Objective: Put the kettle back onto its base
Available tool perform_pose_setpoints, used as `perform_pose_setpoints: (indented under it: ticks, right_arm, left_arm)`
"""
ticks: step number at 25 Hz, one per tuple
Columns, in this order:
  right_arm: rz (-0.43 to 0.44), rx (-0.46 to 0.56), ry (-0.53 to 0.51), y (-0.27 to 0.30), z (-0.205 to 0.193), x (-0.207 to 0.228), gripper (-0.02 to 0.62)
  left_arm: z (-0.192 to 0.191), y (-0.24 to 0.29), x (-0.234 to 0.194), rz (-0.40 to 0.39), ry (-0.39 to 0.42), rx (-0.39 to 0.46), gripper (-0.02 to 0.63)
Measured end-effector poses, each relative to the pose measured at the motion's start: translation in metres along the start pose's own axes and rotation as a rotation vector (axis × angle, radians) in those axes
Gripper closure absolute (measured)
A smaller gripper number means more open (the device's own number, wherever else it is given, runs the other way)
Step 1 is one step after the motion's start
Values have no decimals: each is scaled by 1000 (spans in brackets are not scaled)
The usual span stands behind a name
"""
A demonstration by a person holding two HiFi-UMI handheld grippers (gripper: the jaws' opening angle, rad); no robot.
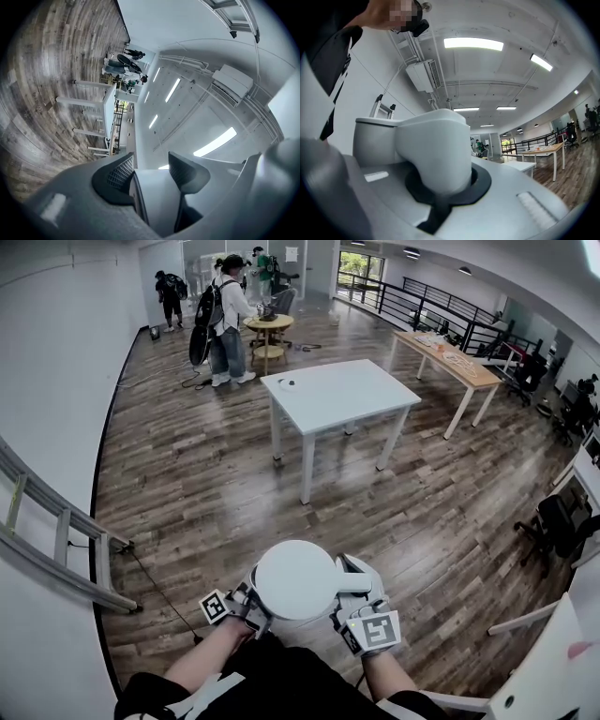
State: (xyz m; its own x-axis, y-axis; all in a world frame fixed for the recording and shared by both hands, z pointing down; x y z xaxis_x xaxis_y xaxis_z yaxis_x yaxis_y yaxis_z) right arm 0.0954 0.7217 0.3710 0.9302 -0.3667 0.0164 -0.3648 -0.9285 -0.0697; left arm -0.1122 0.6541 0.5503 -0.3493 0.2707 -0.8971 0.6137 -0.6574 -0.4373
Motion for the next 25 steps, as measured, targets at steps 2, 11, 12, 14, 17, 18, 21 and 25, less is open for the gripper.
perform_pose_setpoints:
  ticks: [2, 11, 12, 14, 17, 18, 21, 25]
  right_arm:
    - [-13, -25, -10, 11, 1, 5, 589]
    - [-44, -37, -40, 85, 1, 20, 589]
    - [-51, -42, -41, 93, 0, 21, 589]
    - [-77, -54, -47, 109, -2, 26, 589]
    - [-87, -33, -51, 133, -8, 31, 589]
    - [-75, -24, -49, 142, -10, 30, 589]
    - [-59, -15, -44, 169, -10, 25, 589]
    - [-55, -22, -48, 201, -17, 22, 589]
  left_arm:
    - [8, 10, -4, -9, -8, -2, 385]
    - [67, 62, -26, -19, -42, -29, 387]
    - [75, 66, -29, -22, -48, -32, 388]
    - [89, 75, -35, -25, -59, -36, 390]
    - [112, 87, -43, -30, -72, -41, 397]
    - [120, 91, -44, -30, -72, -43, 400]
    - [144, 103, -47, -30, -72, -47, 400]
    - [174, 106, -50, -14, -59, -38, 400]
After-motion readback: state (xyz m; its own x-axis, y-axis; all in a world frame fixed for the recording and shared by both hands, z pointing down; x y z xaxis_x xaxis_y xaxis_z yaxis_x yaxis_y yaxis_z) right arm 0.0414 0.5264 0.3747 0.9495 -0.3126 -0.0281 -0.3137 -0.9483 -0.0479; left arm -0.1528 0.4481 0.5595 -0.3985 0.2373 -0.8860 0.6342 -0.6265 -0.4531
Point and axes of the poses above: the fingertips, and each gripper's own axes: y forward along the fingers, x to its right, z out of its top, the point moved 6 cm from there along -y, backward along the fingers, and after that the axes turned 3 degrees about -x, right-handed, at the moved point
